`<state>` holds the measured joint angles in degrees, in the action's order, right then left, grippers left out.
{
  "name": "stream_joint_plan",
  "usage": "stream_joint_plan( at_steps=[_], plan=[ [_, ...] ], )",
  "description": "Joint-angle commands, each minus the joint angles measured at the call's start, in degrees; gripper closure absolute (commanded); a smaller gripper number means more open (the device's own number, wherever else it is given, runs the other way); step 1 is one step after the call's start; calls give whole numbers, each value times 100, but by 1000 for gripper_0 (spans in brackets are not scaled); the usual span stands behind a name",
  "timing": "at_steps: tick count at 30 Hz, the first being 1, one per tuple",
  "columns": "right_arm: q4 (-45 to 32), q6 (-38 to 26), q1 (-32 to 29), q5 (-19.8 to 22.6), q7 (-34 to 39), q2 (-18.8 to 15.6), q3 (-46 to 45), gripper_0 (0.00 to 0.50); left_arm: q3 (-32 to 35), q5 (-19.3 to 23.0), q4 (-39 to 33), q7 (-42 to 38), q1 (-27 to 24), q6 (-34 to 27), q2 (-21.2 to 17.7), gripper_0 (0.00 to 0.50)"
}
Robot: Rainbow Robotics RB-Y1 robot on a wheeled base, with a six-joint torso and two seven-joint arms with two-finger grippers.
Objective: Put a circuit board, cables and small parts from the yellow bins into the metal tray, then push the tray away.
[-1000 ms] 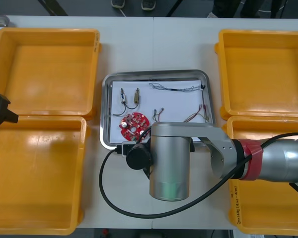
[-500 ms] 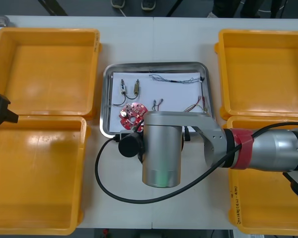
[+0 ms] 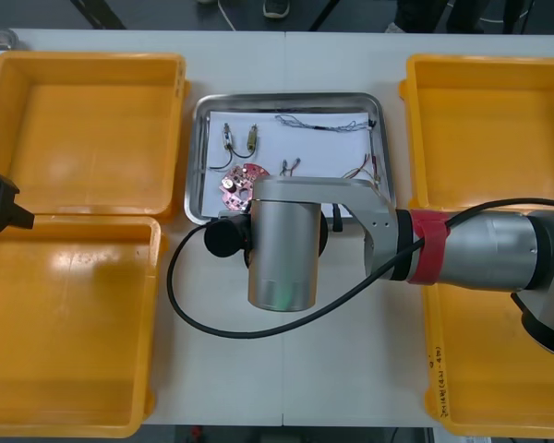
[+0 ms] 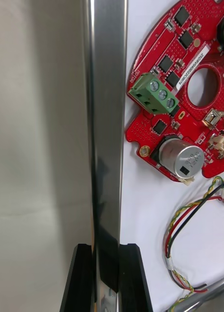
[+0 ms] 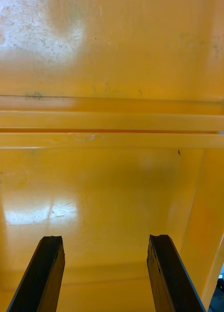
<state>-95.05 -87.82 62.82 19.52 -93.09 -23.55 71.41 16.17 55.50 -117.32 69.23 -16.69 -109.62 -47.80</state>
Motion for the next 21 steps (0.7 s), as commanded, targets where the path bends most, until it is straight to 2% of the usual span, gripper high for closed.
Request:
stream_joint_plan(
  at_steps=[1,21],
  plan=[
    [206,99,477,-36,116,131,-30,500,185,4,-177,565,131,-38,-229,0],
    [910,547,969,-28,45,131,-92,500,185,4,-177,565,131,-38,-229,0]
  ],
)
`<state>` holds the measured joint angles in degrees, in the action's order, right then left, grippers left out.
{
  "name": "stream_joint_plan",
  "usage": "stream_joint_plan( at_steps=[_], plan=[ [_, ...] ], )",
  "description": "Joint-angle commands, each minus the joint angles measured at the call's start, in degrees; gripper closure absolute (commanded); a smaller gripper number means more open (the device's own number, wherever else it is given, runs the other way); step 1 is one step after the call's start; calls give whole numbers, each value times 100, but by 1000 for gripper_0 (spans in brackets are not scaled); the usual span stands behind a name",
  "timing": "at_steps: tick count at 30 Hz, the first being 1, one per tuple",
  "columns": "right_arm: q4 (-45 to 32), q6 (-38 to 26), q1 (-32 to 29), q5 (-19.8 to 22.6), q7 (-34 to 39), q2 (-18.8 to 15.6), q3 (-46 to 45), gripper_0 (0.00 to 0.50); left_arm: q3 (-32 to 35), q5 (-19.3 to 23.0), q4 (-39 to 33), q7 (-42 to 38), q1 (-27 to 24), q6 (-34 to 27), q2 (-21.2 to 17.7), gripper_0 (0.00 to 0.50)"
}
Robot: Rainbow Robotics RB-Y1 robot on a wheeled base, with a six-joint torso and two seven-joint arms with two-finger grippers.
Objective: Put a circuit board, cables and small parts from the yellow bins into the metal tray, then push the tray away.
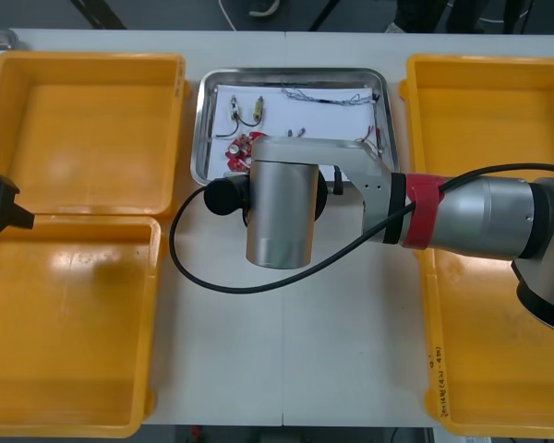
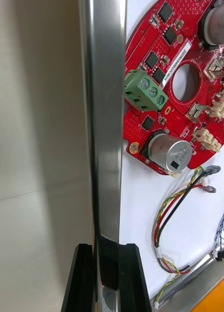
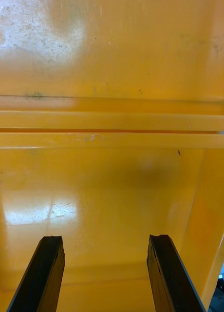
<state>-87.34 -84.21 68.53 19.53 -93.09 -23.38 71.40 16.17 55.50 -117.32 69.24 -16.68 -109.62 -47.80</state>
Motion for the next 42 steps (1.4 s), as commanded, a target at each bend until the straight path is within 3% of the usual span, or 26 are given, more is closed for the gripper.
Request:
stream_joint_plan(
  at_steps=[1,15,23,42],
  plan=[
    [217,299,415,-28,45,115,-91,500,185,4,-177,565,130,-38,-229,0],
    [920,853,714,51,-113,115,-91,500,185,4,-177,565,130,-38,-229,0],
    [1281,1126,969,491,-245,115,-91,500,185,4,-177,565,130,-38,-229,0],
    [1729,1846,1004,447,-737,115,-74,500,185,4,-177,565,130,-38,-229,0]
  ],
)
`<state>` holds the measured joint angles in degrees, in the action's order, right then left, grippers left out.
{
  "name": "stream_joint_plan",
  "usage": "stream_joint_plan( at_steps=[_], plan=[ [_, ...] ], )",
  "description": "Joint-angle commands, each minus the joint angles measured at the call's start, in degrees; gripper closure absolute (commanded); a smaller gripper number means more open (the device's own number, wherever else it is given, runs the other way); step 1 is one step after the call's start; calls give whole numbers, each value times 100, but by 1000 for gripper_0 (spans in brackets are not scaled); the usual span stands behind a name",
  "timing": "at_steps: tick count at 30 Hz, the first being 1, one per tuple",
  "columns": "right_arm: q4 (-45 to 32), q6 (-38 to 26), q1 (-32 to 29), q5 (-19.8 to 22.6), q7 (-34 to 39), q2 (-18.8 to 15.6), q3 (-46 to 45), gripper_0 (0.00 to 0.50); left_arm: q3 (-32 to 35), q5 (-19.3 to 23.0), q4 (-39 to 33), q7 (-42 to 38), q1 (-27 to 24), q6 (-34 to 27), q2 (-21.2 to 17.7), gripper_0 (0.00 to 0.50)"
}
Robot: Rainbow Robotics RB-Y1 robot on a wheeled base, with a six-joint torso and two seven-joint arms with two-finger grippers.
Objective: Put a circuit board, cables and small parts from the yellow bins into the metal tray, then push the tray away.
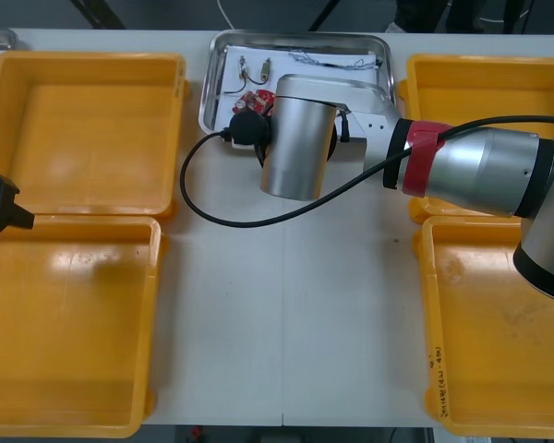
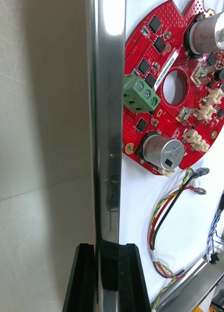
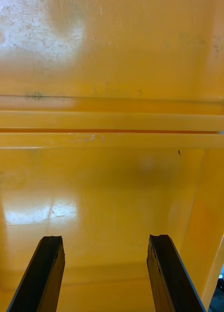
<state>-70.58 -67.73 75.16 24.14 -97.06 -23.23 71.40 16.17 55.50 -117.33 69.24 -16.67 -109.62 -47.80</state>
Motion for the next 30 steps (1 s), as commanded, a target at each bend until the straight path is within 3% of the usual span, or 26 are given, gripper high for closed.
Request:
stream_joint_plan(
  at_steps=[1,8,10,11,12,13,14,21,27,30],
  plan=[
    [70,234,341,-14,-349,99,-73,500,185,4,-176,565,129,-38,-229,0],
    [193,462,341,-6,-455,99,-73,500,185,4,-176,565,129,-38,-229,0],
    [193,480,341,-6,-481,99,-65,355,185,4,-176,565,129,-38,-229,0],
    [193,480,341,-6,-490,99,-73,355,185,4,-176,565,129,-38,-229,0],
    [193,471,341,-6,-499,99,-73,128,185,4,-176,565,129,-38,-229,0],
    [193,471,341,-6,-516,99,-73,128,185,4,-176,565,129,-38,-229,0],
    [193,471,341,-6,-516,99,-65,0,185,4,-176,565,129,-38,-229,0],
    [167,392,341,153,-560,90,-135,0,185,4,-176,565,129,-38,-229,0],
    [-114,-223,324,513,-578,99,-478,0,185,4,-176,565,129,-38,-229,0],
    [-492,-847,148,618,-551,99,-891,0,185,4,-176,565,129,-38,-229,0]
  ],
)
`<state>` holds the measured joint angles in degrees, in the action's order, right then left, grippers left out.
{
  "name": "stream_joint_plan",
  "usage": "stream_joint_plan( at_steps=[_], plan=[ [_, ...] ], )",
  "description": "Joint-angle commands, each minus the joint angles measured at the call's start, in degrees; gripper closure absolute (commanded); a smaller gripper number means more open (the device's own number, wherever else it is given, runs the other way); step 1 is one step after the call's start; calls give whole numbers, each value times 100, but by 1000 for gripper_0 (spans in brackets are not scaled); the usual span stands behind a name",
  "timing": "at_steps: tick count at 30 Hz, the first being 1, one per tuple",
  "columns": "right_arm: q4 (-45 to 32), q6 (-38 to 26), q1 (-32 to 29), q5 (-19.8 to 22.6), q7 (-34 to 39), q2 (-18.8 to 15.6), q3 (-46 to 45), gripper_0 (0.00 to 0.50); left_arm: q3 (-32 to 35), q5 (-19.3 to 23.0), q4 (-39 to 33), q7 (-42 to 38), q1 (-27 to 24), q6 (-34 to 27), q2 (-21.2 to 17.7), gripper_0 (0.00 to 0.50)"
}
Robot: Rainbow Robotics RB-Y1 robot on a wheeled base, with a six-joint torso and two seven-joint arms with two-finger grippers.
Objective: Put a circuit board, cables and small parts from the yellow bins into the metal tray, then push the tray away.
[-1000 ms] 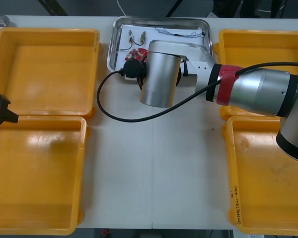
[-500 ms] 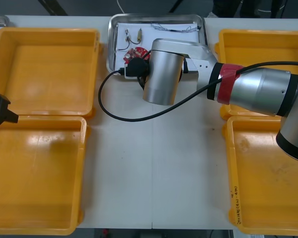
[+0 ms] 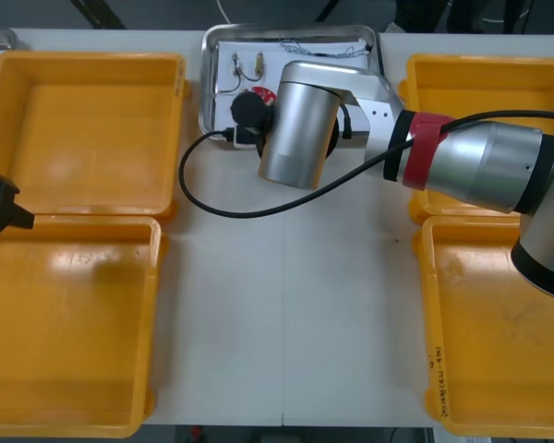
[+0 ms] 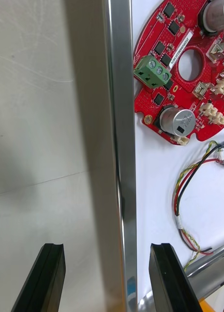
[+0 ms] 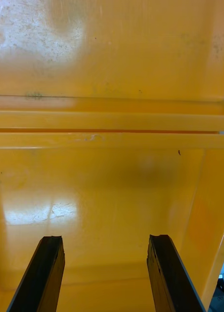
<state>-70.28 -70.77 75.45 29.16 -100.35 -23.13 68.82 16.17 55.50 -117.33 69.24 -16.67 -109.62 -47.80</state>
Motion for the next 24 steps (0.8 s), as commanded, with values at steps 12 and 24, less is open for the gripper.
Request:
stream_joint_plan(
  at_steps=[12,24],
  plan=[
    [-2245,-2916,-1068,116,-151,90,-3111,0,185,4,-176,565,129,-38,-229,0],
    [-4038,-3923,-2210,142,139,-165,-4895,0,185,4,-176,565,129,-38,-229,0]
  ],
)
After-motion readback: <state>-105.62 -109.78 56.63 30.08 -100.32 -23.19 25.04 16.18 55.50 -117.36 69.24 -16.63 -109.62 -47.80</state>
